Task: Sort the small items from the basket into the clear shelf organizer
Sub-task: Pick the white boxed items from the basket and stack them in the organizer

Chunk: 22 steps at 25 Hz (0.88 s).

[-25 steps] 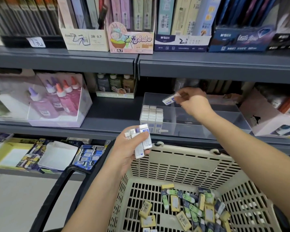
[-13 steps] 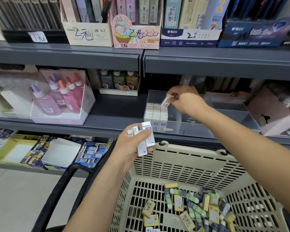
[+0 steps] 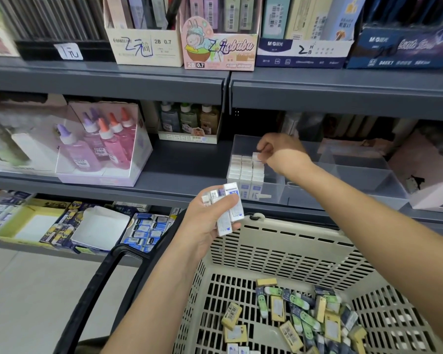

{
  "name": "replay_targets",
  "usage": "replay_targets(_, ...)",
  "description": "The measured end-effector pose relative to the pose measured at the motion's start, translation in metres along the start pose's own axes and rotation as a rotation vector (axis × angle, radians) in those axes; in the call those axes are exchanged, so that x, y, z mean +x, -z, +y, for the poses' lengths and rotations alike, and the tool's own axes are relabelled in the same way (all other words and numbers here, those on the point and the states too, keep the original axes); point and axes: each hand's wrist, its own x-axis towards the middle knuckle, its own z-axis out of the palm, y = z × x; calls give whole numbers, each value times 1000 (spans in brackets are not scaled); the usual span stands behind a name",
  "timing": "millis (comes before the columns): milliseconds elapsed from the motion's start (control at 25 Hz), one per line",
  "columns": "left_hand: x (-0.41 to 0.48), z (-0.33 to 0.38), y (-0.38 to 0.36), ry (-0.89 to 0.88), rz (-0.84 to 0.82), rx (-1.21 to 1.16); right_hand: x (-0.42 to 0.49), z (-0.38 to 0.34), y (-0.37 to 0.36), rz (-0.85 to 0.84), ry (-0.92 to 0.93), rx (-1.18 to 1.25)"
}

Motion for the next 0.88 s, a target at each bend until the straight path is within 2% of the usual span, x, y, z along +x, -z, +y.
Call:
replay_targets(160,1,1,0,5,8,-27,-6,5,-9,51,43,-57)
replay_targets(400,-1,0,-1,12,10,-42,-13,11,-4,32,65,9)
replay_targets(520,-1,1,-1,15,-12,-49,-37,6,1,73,152,117)
replay_targets(720,-5,-1,-6,4,-105,15,-81,-14,-3,-257,202,436)
replay_targets(880,-6,0,-8,64,-158,-63,-87,-14,3,-308,111,653)
